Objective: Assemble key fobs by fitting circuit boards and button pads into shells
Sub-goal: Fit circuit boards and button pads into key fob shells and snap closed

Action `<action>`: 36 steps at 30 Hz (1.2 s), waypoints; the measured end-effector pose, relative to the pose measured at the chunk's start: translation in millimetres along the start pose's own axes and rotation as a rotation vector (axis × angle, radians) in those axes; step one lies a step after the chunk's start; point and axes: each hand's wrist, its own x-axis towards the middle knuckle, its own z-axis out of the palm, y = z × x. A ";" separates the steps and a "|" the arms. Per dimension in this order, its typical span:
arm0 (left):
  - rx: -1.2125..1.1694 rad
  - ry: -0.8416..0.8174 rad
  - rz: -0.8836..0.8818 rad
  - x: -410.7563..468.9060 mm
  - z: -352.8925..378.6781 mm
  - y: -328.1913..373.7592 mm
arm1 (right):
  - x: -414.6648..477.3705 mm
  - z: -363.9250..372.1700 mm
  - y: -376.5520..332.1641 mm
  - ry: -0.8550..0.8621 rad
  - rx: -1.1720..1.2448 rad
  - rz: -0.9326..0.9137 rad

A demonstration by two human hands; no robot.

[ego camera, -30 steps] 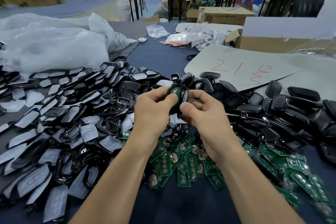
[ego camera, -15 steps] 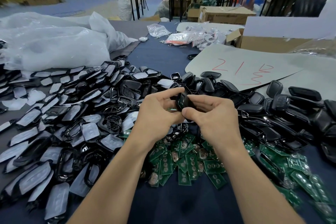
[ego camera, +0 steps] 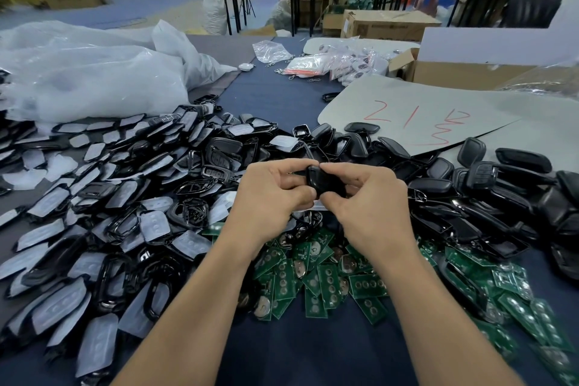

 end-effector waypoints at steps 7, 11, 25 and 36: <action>0.011 -0.009 0.001 0.6 -1.8 -0.5 | -1.1 4.2 4.6 0.016 0.107 0.020; 0.029 -0.017 0.017 1.2 -4.1 0.4 | 2.8 1.7 7.8 -0.036 0.288 0.067; 0.010 0.002 0.051 -0.4 -6.2 3.4 | 10.2 -1.8 16.0 -0.114 0.586 0.134; 0.088 0.023 0.083 -2.7 -7.0 3.5 | 5.1 -3.3 7.3 -0.091 0.313 0.081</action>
